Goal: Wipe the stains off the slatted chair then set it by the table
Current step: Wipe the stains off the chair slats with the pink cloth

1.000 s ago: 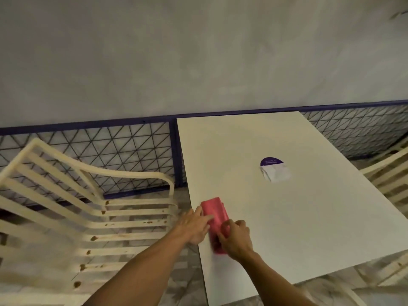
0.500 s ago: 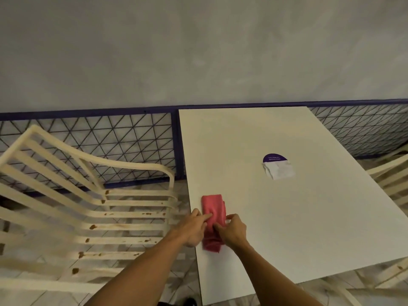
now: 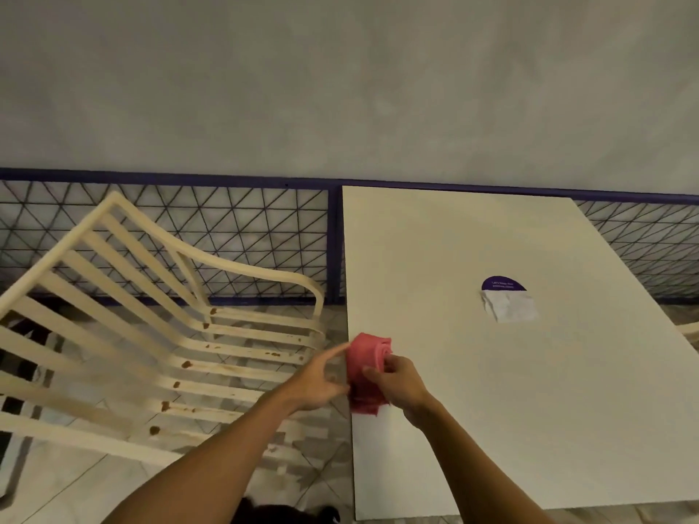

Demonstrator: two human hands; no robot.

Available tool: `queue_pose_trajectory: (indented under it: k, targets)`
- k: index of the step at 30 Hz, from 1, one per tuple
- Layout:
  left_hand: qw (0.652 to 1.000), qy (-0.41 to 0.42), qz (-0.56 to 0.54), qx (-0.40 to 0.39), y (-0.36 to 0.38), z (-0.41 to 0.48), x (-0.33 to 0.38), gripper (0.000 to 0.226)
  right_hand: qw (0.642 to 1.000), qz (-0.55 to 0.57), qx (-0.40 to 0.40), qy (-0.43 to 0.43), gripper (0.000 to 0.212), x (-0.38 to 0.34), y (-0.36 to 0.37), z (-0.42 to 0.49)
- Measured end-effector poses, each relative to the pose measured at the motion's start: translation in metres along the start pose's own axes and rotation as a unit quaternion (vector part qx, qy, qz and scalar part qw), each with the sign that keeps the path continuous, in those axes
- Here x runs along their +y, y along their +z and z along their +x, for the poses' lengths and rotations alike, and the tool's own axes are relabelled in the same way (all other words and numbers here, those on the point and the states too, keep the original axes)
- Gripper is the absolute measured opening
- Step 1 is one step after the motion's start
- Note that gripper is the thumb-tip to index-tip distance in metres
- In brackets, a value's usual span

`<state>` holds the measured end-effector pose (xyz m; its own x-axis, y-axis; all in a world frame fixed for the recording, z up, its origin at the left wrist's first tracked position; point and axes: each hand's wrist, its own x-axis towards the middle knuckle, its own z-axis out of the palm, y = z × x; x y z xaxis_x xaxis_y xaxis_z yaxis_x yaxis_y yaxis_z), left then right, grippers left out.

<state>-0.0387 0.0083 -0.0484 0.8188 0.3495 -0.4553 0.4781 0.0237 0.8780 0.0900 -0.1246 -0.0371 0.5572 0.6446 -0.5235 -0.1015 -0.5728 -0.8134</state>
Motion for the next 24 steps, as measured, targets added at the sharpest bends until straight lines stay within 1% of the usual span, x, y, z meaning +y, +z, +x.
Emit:
queue_pose_trajectory:
  k: [2,6,8,10,11,13,15,17,18,21,22,24]
  targets:
    - [1.000,0.013,0.025,0.013,-0.011,-0.010,0.004,0.096,0.999,-0.015,-0.020,-0.021,0.038,-0.009,0.003,-0.001]
    - [0.987,0.063,0.133,0.067,-0.033,-0.025,0.002,0.110,0.994,-0.046,-0.061,-0.076,0.040,-0.027,0.015,-0.003]
    - [0.980,0.085,0.165,0.079,-0.043,-0.029,-0.003,0.115,0.989,-0.063,-0.093,-0.098,0.042,-0.035,0.022,-0.004]
    - [0.971,0.093,0.199,0.092,-0.050,-0.034,-0.002,0.114,0.983,-0.079,-0.120,-0.114,0.046,-0.041,0.030,-0.003]
    - [0.968,0.096,0.209,0.101,-0.054,-0.037,-0.002,0.109,0.980,-0.090,-0.126,-0.123,0.048,-0.044,0.034,-0.002]
    - [0.966,0.106,0.199,0.128,-0.060,-0.042,-0.002,0.088,0.975,-0.112,-0.123,-0.146,0.051,-0.052,0.041,-0.002]
    - [0.972,0.096,0.149,0.156,-0.065,-0.047,0.000,0.067,0.972,-0.111,-0.122,-0.168,0.047,-0.059,0.047,0.000]
    - [0.979,0.067,0.090,0.169,-0.070,-0.052,0.000,0.053,0.972,-0.092,-0.117,-0.181,0.040,-0.066,0.054,0.001]
    - [0.980,0.061,0.073,0.175,-0.072,-0.054,-0.001,0.048,0.971,-0.091,-0.110,-0.194,0.037,-0.070,0.059,0.000]
    - [0.978,0.048,0.033,0.198,-0.080,-0.063,-0.002,0.044,0.956,-0.137,-0.045,-0.254,0.030,-0.081,0.070,-0.001]
    - [0.978,0.046,0.018,0.204,-0.083,-0.067,-0.001,0.044,0.958,-0.123,-0.035,-0.258,0.033,-0.085,0.074,-0.003]
    - [0.977,0.039,-0.009,0.209,-0.089,-0.074,0.001,0.044,0.970,-0.055,-0.060,-0.229,0.045,-0.096,0.079,-0.008]
